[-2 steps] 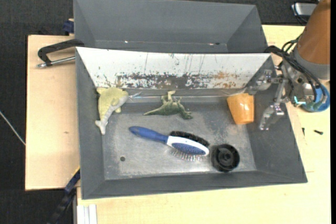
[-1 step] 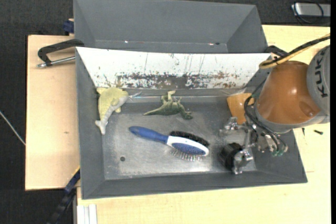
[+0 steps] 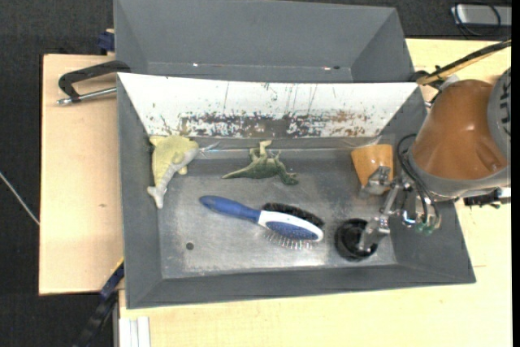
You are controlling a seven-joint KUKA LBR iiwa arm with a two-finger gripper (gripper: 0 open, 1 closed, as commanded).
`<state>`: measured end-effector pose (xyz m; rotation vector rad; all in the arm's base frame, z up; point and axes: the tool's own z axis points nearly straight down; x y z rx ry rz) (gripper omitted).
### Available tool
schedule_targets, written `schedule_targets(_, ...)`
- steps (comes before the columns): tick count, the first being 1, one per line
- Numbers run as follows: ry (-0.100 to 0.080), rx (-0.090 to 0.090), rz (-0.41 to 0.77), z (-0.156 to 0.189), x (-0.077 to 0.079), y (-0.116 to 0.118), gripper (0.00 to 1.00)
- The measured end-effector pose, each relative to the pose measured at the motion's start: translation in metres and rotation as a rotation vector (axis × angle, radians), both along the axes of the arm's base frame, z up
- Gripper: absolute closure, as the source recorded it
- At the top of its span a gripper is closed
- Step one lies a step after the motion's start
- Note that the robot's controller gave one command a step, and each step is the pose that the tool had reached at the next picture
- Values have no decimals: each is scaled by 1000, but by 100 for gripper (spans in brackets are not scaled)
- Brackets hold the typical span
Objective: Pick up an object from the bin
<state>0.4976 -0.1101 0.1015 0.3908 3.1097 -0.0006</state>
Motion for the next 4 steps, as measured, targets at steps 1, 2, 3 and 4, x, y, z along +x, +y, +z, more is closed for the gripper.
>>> schedule_targets(1, 4, 3, -273, -1, 0, -11, 0)
schedule_targets(2, 12, 4, -477, -25, -1, -4, 0)
schedule_targets(3, -6, 2, -386, -24, 3, 15, 0)
schedule_targets(4, 18, 10, -381, -22, -1, 19, 100)
